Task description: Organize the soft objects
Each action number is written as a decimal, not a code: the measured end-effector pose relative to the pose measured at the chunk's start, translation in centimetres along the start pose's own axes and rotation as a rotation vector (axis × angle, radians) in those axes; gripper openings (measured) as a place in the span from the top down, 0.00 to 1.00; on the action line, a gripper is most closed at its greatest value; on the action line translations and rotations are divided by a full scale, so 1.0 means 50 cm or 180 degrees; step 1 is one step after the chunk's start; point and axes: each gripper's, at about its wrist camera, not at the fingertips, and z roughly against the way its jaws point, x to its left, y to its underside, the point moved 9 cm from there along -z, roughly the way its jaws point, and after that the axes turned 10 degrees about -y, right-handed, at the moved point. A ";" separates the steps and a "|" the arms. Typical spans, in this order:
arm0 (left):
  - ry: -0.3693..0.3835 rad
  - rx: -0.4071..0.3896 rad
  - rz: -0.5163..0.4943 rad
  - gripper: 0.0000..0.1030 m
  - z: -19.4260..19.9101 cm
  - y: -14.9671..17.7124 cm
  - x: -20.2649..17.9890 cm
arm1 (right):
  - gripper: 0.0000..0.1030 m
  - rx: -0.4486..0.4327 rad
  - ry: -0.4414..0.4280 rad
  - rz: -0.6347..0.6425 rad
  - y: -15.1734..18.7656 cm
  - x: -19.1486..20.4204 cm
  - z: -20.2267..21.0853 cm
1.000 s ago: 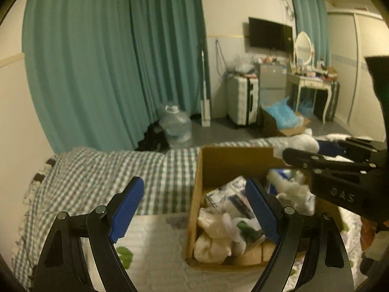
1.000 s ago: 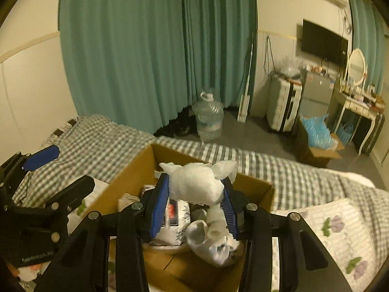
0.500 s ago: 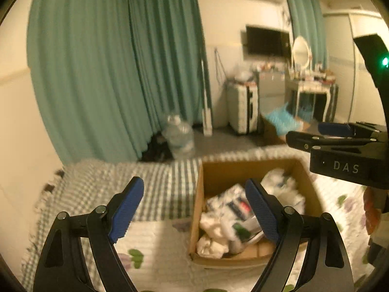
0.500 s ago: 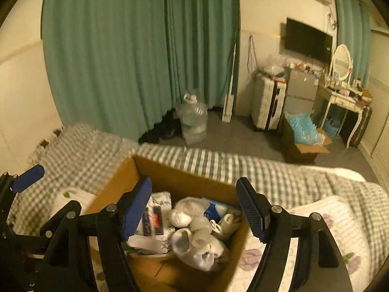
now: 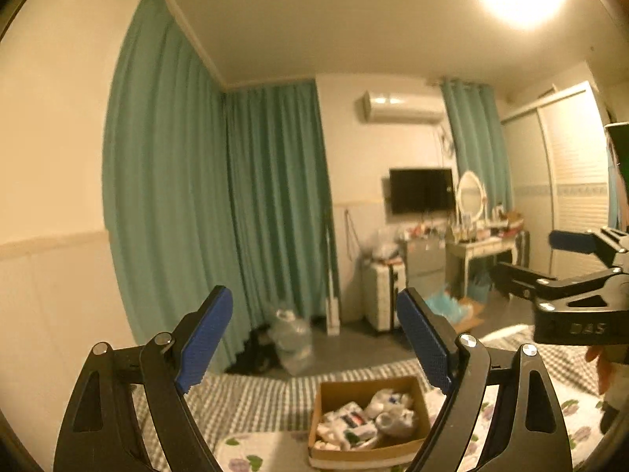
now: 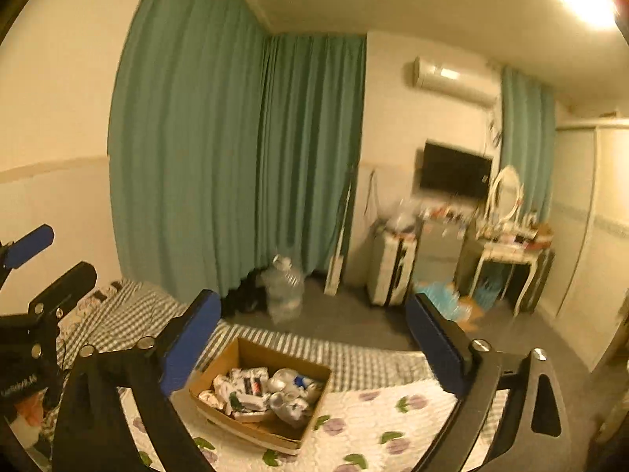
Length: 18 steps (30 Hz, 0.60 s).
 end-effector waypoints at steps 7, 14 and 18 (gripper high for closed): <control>0.0008 -0.0109 0.0071 0.16 0.054 0.014 0.010 | 0.01 -0.0270 0.0042 0.0013 -0.001 0.013 0.129; 0.0023 0.0124 0.0130 0.16 0.028 0.129 -0.003 | 0.00 -0.0223 0.0024 -0.0230 0.140 0.022 0.124; -0.0046 0.0274 0.0008 0.16 -0.013 0.223 -0.028 | 0.00 -0.0094 -0.0057 -0.0468 0.258 0.023 0.067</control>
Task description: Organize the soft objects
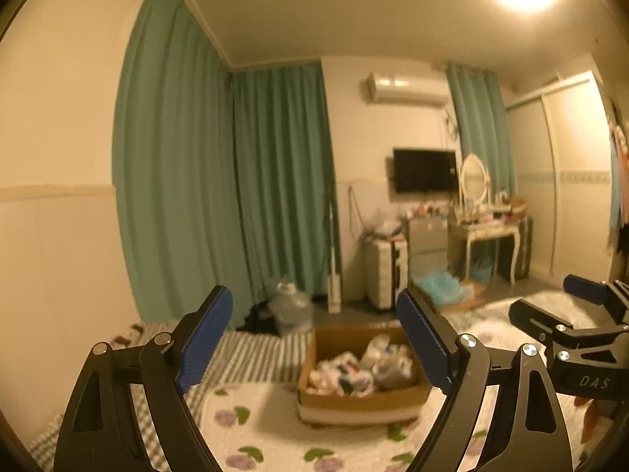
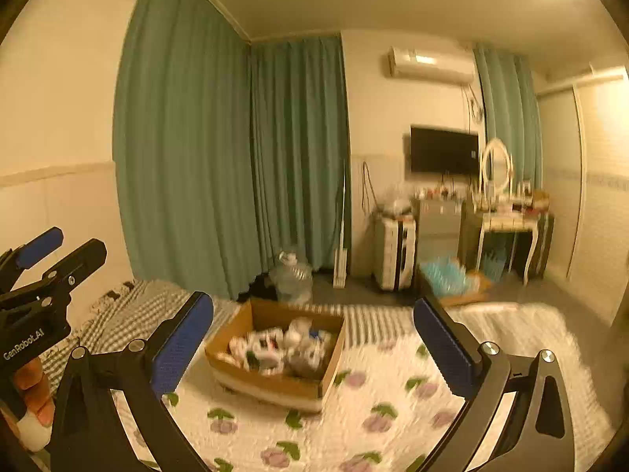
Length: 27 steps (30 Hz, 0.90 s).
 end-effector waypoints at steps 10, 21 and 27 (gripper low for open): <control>0.0037 0.0446 -0.0131 0.16 -0.085 0.149 -0.047 | 0.00 0.0331 -0.0011 -0.0204 0.175 -0.065 -0.136; 0.0055 0.0584 -0.0083 0.16 -0.089 0.184 -0.029 | 0.00 0.0409 -0.0011 -0.0157 0.191 -0.047 -0.154; 0.0060 0.0605 -0.0087 0.16 -0.090 0.193 -0.034 | 0.00 0.0407 -0.0015 -0.0183 0.194 -0.047 -0.154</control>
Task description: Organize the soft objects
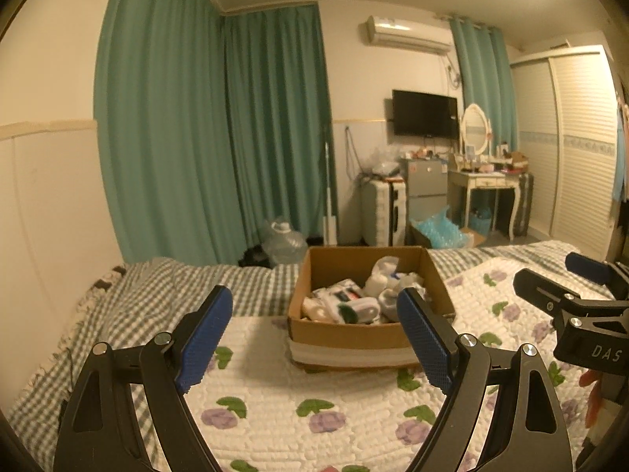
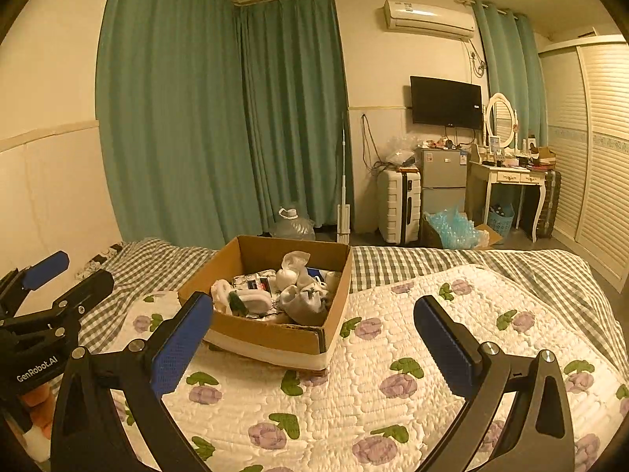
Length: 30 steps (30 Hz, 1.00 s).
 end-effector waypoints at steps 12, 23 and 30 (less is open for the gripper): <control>0.0034 0.0011 0.0010 0.16 -0.005 0.003 0.002 | 0.00 0.0010 0.0014 -0.0023 0.003 -0.003 0.001; 0.0050 0.0016 -0.0035 0.16 -0.007 0.006 0.002 | 0.00 0.0020 0.0010 -0.0026 0.003 -0.001 -0.002; 0.0028 -0.0004 -0.0043 0.16 -0.007 0.006 0.003 | 0.00 0.0025 0.0009 -0.0033 0.006 -0.002 -0.001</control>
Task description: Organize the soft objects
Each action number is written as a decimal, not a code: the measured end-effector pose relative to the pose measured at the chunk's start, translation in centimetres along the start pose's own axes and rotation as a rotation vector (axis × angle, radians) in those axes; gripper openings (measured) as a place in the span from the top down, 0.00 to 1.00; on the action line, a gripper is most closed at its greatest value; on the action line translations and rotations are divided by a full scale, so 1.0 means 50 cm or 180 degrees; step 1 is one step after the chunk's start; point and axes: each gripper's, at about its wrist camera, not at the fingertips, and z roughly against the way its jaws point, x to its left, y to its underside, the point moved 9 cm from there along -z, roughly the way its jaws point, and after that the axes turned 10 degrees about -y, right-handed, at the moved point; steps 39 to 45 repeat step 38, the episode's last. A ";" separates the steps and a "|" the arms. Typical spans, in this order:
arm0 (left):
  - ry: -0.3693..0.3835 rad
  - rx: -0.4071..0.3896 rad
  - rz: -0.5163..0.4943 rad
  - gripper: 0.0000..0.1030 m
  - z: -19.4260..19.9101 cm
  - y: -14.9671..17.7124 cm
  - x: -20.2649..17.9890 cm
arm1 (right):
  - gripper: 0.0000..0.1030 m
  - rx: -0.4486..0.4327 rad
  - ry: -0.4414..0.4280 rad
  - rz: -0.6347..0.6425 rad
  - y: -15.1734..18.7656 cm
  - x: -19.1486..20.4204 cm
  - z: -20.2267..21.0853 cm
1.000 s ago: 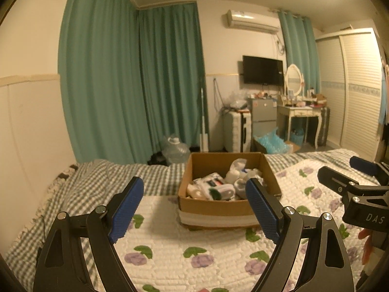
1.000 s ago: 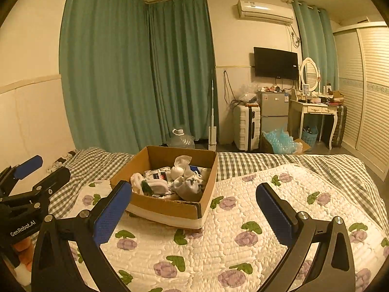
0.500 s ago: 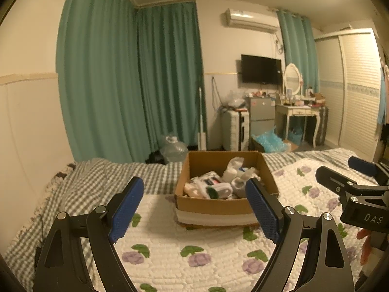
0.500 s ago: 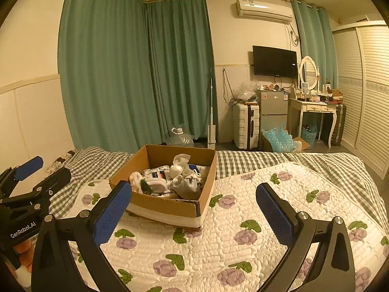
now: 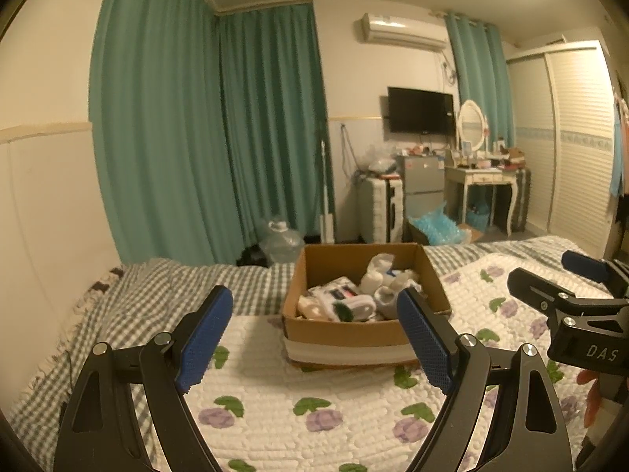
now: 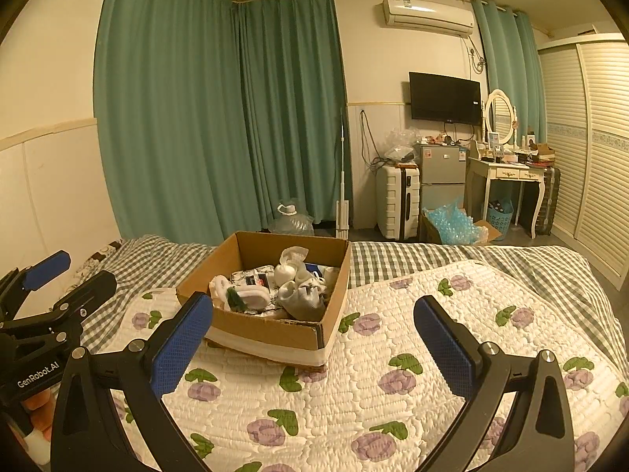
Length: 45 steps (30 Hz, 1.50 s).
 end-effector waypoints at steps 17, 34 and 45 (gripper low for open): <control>-0.0019 0.0001 0.0003 0.16 -0.003 0.004 0.003 | 0.00 0.0033 -0.0001 -0.0025 0.009 0.002 -0.005; -0.0029 0.0003 0.0024 0.16 -0.002 0.012 0.007 | 0.00 0.0058 0.0008 -0.0030 0.016 0.001 -0.008; -0.0021 0.0011 0.0022 0.16 -0.003 0.014 0.009 | 0.00 0.0058 0.0005 -0.0027 0.015 0.001 -0.008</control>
